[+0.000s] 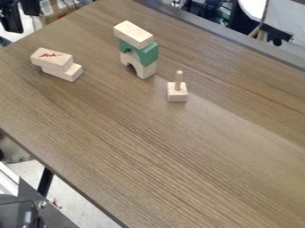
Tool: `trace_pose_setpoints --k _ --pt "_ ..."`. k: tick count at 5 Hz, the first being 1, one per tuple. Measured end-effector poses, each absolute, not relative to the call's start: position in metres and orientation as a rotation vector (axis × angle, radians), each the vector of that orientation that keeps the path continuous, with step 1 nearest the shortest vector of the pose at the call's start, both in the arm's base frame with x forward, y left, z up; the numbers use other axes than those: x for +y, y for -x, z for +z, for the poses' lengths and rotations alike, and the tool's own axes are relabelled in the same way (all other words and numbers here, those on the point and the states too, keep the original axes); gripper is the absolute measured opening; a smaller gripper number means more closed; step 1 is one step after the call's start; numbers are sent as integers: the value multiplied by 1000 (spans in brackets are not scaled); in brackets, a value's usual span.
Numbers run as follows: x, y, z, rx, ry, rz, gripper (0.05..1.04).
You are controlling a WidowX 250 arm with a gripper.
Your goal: Put the wood rectangle with red writing on top of the wood rectangle
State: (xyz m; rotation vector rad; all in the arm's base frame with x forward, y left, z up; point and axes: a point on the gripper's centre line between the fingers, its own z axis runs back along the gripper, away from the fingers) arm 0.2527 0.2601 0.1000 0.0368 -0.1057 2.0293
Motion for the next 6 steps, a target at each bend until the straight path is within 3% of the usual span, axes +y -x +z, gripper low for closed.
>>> trace_pose_setpoints --k 1,6 --pt "256 -251 87 -58 -50 2024 999" --pt "231 -260 56 -44 -101 1945 999"
